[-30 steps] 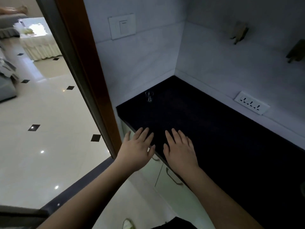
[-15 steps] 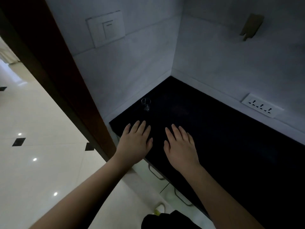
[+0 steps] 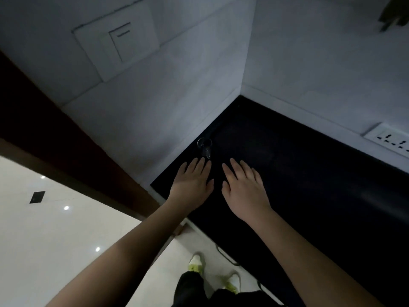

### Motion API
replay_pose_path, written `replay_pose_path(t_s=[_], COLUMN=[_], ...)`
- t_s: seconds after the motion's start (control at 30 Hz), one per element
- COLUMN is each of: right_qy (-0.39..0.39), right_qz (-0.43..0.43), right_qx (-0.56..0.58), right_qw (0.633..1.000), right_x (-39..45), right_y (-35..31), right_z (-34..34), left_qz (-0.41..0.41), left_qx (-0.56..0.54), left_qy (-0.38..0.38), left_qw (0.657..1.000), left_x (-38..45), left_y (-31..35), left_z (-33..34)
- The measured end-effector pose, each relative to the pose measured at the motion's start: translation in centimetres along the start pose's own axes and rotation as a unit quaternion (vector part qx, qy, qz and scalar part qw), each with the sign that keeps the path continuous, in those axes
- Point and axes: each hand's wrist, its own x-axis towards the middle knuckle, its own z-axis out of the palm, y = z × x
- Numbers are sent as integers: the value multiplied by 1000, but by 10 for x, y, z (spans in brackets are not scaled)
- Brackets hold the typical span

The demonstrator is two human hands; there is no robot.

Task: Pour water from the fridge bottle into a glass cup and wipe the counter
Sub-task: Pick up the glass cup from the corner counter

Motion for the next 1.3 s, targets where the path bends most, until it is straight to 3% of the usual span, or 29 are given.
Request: replay_pose_path(t_s=[0.1,0.27,0.4,0.53,0.67,0.73,0.87,0.93,1.07,1.3], right_qy=[-13,-17,6,-13,-30,-31,-32,-37,-43,-23], right_qz=[24,52,67,82,109,119,135,140,155,187], right_qx=[8,44,89,116,147,157,200,217,242,353], right_qw=[1000,998,994,990,983,980,970,965,957,917], right_x=[19,40,56,67,66,65,64,63,63,63], right_y=[-3,-3,-1,11,16,15,11,8,10,15], right_z=[7,22,31,35,43,49,52,54,55,58], left_qz=[-6,13,-25,-121,-189,-239,-287,-305,-337,-377], left_qx=[-14,-40,-172,-403,-535,-602,-740,-765,-786,-775], left_qy=[-55,-35,-54,-80,-65,-66,-112,-127,-139,-86], left_qw=[998,999,983,903,821,759,597,553,499,500], left_x=[32,59,74,88,98,104,117,120,124,128], left_y=[-9,-22,-28,-38,-31,-26,-17,-15,-10,-13], left_z=[14,39,58,65,68,71,65,64,71,76])
